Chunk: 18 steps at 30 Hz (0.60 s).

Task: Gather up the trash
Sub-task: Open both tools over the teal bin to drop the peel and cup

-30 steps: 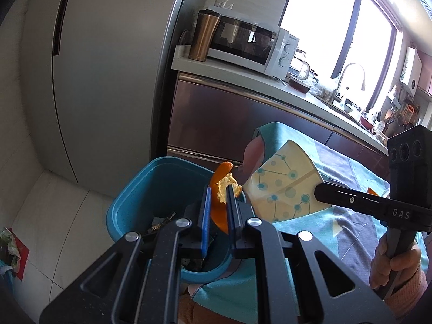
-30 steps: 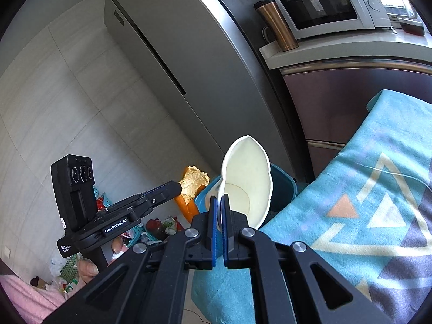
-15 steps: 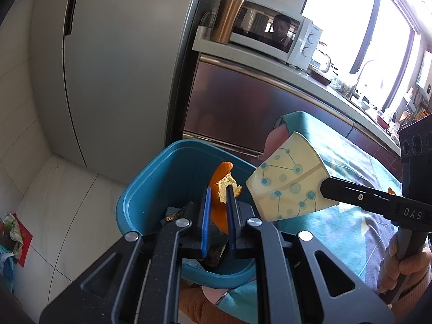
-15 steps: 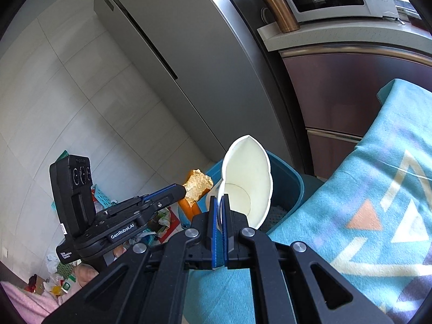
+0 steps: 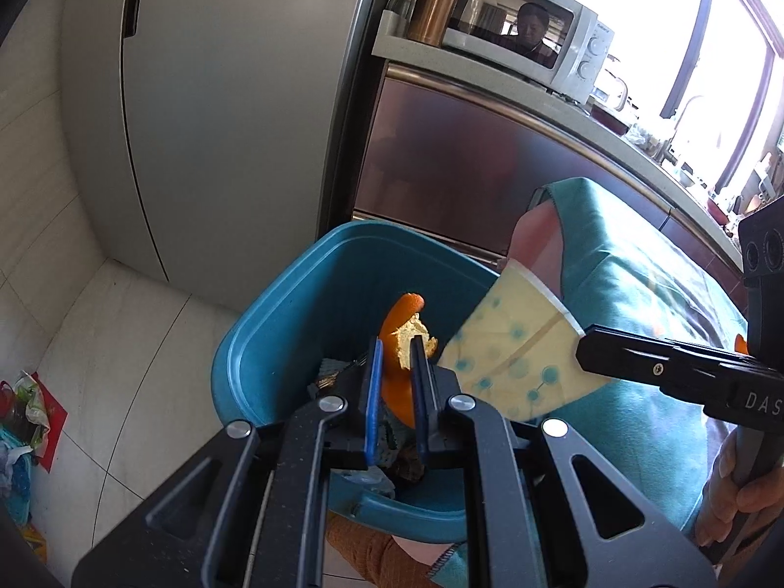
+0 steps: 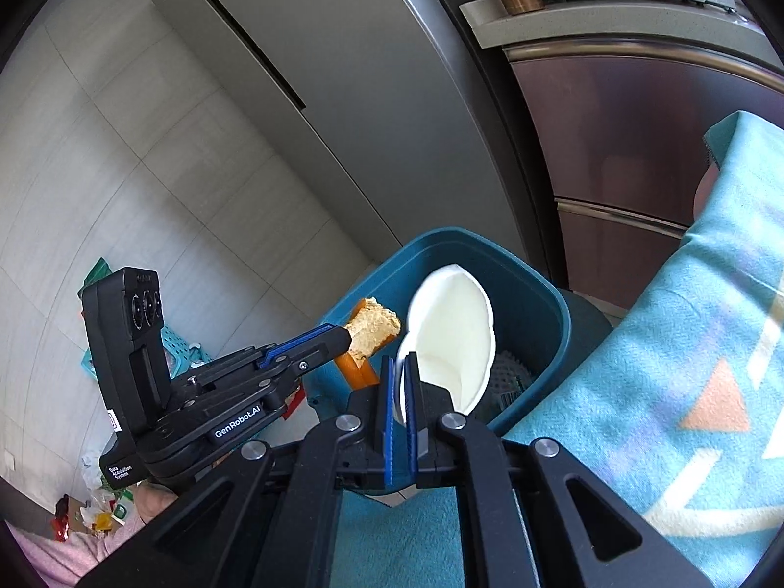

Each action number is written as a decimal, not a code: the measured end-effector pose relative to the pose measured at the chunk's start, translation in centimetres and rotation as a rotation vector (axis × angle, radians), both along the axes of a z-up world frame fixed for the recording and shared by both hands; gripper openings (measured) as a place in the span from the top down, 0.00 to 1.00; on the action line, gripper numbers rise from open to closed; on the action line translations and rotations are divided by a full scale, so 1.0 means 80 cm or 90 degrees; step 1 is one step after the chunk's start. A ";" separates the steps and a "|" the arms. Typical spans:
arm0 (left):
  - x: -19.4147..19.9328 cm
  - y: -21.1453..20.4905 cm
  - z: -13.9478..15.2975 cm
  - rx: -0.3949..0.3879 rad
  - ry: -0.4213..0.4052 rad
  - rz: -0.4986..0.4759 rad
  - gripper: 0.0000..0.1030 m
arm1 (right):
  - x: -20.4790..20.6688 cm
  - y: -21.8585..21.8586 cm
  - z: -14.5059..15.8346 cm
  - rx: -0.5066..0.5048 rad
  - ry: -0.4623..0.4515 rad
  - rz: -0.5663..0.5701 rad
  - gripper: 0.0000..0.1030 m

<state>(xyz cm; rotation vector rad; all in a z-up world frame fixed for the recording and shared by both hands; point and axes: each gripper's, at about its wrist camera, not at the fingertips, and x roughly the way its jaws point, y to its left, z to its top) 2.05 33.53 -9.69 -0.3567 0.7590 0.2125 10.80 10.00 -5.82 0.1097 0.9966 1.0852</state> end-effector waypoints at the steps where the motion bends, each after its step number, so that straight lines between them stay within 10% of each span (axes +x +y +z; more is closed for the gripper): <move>1: 0.001 0.000 -0.003 -0.001 0.003 0.001 0.89 | 0.000 0.001 -0.002 -0.002 0.003 -0.001 0.95; 18: -0.003 -0.025 0.003 -0.007 -0.028 -0.027 0.78 | -0.016 -0.042 0.004 0.024 -0.006 -0.017 0.90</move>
